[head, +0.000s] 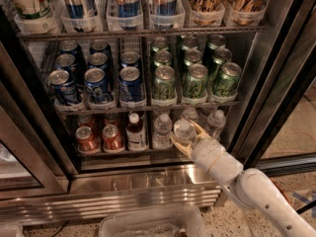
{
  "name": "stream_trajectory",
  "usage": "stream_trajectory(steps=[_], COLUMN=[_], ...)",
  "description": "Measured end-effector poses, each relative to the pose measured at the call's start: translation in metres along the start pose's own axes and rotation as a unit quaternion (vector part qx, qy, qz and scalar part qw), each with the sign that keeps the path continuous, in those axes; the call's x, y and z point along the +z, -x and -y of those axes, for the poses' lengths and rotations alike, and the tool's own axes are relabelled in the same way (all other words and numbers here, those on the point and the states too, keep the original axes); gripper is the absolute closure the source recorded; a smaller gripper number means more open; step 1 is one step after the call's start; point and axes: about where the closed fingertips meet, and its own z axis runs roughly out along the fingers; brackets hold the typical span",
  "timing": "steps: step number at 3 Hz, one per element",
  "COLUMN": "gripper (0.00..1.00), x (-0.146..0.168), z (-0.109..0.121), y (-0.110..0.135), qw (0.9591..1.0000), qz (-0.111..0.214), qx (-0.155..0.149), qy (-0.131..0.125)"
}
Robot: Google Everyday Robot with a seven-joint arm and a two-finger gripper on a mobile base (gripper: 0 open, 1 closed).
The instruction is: Pick water bottle from bottom shelf of fridge
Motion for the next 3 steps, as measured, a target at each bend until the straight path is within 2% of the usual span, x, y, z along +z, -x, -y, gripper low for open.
stream_trajectory(steps=[1,2,3], gripper=[1.00,1.00,1.00], x=[-0.007,-0.013,-0.025], z=[-0.019,-0.037,-0.051], y=[0.019,0.038,0.063], qw=[0.9984,0.9947,0.9894], qz=[-0.003,-0.003,-0.002], qx=[-0.028,-0.047,-0.046], qy=[0.050,0.092,0.138])
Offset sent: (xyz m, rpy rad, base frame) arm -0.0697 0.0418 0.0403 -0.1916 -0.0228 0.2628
